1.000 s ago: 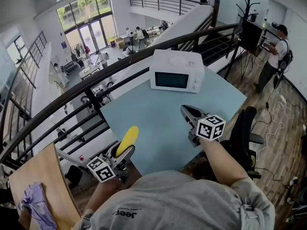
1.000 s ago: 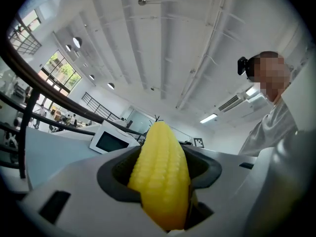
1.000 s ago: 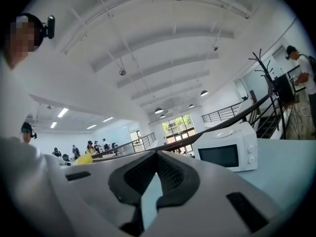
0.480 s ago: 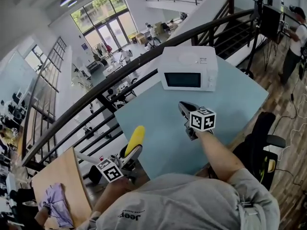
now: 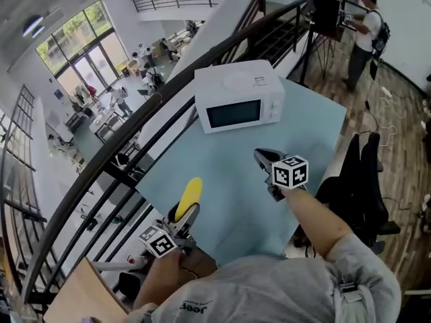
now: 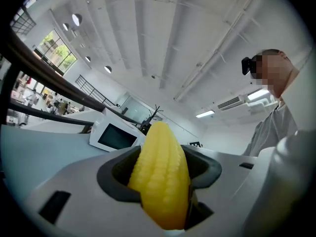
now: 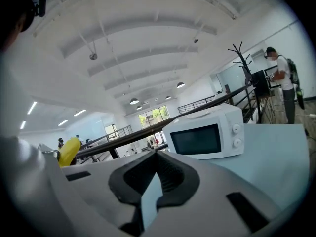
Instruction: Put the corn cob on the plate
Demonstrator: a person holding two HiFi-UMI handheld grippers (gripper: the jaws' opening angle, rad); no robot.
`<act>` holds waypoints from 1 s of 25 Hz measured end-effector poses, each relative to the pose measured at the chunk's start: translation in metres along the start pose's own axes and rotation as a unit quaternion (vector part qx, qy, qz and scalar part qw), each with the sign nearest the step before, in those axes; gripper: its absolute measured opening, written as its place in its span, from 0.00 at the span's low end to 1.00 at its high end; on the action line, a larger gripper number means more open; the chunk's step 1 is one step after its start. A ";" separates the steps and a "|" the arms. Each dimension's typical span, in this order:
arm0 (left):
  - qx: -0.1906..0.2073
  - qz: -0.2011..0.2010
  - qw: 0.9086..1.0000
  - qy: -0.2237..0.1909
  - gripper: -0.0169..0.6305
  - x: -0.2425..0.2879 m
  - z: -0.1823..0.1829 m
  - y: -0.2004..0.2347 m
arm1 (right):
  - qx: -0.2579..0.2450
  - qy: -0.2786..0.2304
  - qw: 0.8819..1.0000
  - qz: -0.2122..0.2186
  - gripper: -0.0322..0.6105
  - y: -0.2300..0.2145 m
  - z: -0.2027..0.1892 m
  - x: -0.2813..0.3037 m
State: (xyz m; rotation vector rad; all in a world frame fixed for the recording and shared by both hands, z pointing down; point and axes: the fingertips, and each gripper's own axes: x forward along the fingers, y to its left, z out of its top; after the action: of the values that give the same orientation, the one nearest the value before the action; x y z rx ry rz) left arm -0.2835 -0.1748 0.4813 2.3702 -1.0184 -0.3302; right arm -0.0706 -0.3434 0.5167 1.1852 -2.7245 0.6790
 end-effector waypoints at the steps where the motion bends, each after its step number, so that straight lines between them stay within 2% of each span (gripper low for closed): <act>1: -0.001 -0.010 1.000 0.002 0.41 0.007 0.001 0.009 | -0.002 0.004 1.000 -0.014 0.08 -0.003 0.000 -0.006; 5: 0.006 -0.018 1.000 0.001 0.41 0.041 0.006 0.034 | -0.010 0.015 0.999 -0.037 0.08 -0.021 0.005 -0.019; 10: 0.023 -0.002 1.000 -0.008 0.41 0.098 0.025 0.038 | -0.019 0.004 0.999 -0.037 0.08 -0.068 0.038 -0.020; 14: 0.049 0.013 0.999 0.004 0.41 0.104 0.035 0.034 | -0.032 -0.005 0.999 -0.042 0.08 -0.075 0.052 -0.021; 25: 0.087 0.029 0.995 0.029 0.41 0.176 0.080 0.068 | -0.030 -0.017 0.997 -0.064 0.08 -0.129 0.097 0.032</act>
State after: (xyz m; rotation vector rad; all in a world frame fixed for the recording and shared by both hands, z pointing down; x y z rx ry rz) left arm -0.2370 -0.3720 0.4509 2.4825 -1.1262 -0.1570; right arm 0.0080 -0.4849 0.4843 1.3559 -2.6460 0.5639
